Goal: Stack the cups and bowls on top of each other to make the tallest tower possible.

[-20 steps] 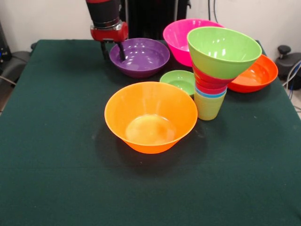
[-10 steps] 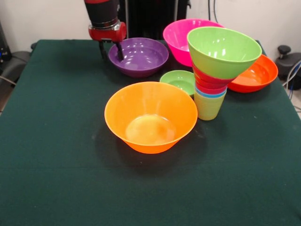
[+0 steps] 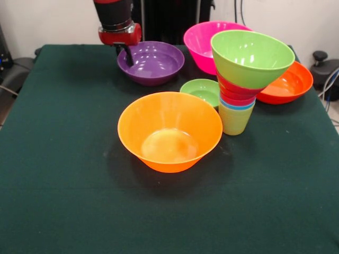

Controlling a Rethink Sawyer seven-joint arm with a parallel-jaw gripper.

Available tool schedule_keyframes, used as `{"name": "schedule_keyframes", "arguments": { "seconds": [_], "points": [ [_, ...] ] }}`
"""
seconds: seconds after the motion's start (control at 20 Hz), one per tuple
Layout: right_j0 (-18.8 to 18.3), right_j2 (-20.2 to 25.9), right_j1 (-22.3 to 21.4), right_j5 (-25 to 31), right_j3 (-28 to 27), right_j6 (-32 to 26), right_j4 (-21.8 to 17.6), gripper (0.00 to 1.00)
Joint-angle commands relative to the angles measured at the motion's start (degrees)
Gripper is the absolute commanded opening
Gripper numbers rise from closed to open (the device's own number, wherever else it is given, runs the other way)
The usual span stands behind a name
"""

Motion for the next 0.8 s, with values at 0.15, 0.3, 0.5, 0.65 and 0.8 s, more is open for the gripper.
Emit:
{"name": "schedule_keyframes", "arguments": {
  "seconds": [0.15, 0.3, 0.5, 0.65, 0.8],
  "points": [
    [-0.3, 3.3, 0.2, 7.7, -6.5, -18.3, 2.3, 0.00],
    [-1.4, 4.5, -1.3, 9.5, -6.8, -21.0, 4.7, 0.00],
    [-3.1, 6.3, -2.6, 11.2, -6.9, -23.5, 7.7, 0.00],
    [-4.9, 8.1, -2.8, 13.0, -7.1, -26.1, 10.2, 0.00],
    [-6.0, 9.7, -3.3, 14.9, -7.4, -27.8, 12.2, 0.00]
  ]
}}
